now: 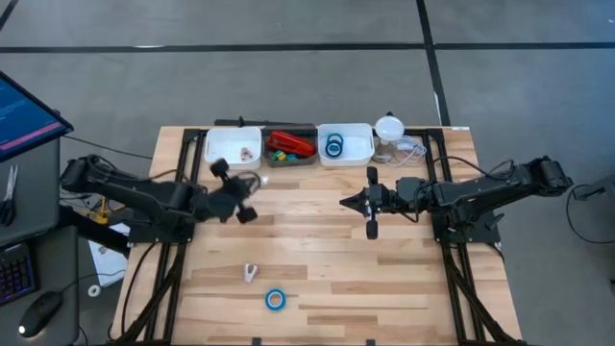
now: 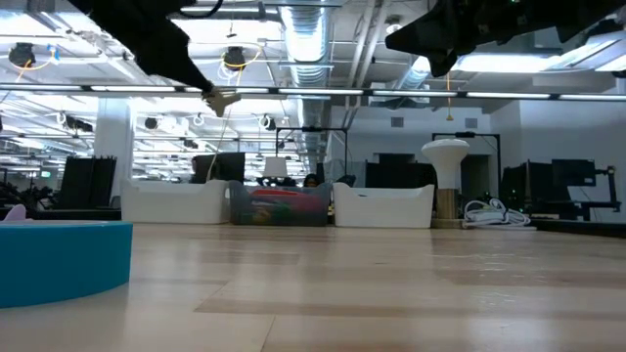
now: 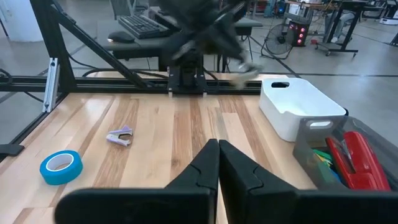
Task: Pick and place Stapler, Stapler remover, tape
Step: Put the gray staple remover into the left white bin
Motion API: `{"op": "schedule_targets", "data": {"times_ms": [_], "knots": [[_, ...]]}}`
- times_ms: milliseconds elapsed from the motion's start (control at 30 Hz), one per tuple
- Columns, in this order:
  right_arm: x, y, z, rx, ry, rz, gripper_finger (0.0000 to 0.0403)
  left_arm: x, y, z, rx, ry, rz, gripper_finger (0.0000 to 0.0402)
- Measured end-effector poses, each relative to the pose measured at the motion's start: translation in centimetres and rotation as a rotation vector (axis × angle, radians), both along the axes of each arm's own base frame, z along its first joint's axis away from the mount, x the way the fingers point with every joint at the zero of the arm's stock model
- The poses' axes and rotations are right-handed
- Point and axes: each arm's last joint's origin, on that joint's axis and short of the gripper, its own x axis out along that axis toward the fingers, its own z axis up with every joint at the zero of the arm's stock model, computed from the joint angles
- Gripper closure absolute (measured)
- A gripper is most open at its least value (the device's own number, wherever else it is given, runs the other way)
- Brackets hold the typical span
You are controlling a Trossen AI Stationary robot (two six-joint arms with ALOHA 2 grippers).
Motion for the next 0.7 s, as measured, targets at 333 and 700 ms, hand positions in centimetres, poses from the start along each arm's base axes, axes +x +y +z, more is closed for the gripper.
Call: {"op": "schedule_targets", "data": {"times_ms": [333,700], "knots": [[0.0,0.0,-0.1,-0.001,0.005,0.000,0.0402,-1.3,5.3,-0.1,0.048,0.068,0.313,0.0401],[0.0,0.0,0.0,-0.027,0.006,0.004,0.0402,-2.7,8.3,-2.5,-0.016,0.146,0.437,0.0401]]}}
